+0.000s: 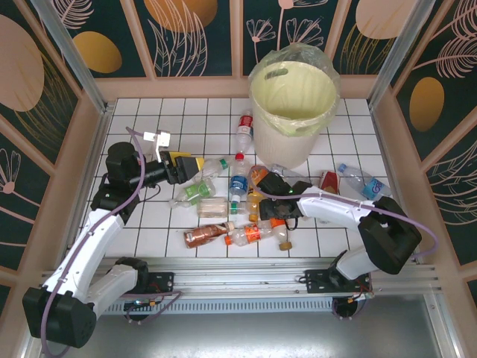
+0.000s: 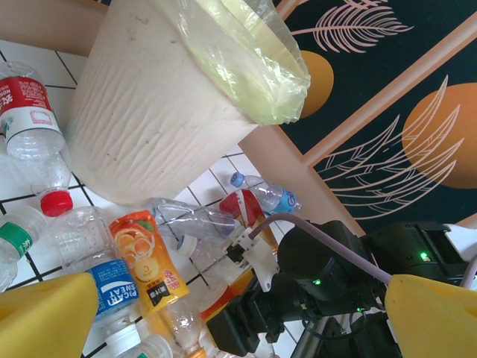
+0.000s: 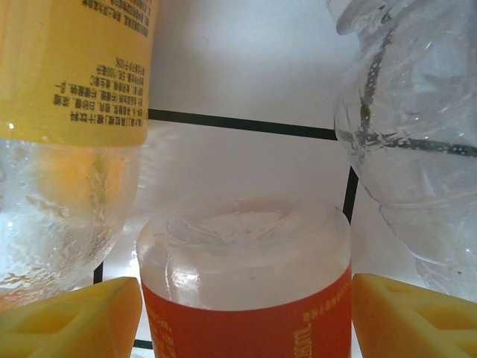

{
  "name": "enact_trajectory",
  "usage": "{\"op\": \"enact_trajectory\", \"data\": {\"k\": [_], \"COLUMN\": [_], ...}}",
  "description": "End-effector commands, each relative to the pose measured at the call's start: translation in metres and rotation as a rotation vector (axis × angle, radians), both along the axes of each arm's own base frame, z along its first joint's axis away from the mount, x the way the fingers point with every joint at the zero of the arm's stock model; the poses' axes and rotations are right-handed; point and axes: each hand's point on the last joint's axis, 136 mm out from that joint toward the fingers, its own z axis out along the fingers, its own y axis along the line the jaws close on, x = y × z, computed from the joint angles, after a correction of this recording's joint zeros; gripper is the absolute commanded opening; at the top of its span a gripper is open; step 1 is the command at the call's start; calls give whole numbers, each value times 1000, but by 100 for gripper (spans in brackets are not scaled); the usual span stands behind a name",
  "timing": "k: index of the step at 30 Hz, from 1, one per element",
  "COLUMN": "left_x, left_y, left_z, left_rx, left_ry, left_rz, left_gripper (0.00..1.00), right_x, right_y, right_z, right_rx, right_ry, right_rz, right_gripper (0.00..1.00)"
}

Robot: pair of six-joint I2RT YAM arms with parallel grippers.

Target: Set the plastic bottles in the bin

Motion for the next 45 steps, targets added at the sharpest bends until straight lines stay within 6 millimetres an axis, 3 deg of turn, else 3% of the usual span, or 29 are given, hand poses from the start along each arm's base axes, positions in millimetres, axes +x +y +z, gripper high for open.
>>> {"op": "enact_trajectory", "data": {"k": [1,30,38,45], "left_x": [0,0,0,0], "left_y": [-1,0,-1,-1], "left_z": [-1,-1,0,0], "left_rx": [-4,-5,-6,-9], "left_ry": [-1,-3,-5,-7], "left_rz": [1,5,3,1], "left_gripper": [99,99,99,99], "right_x": [0,8,15,23], "right_y": [-1,-3,-4,1], "right_z": [-5,11,44,100], "right_rx": [-9,-34,-34,17], "right_ry": [9,-37,-103,-217], "right_rz": [20,36,58,101], "right_gripper": [73,59,59,59]}}
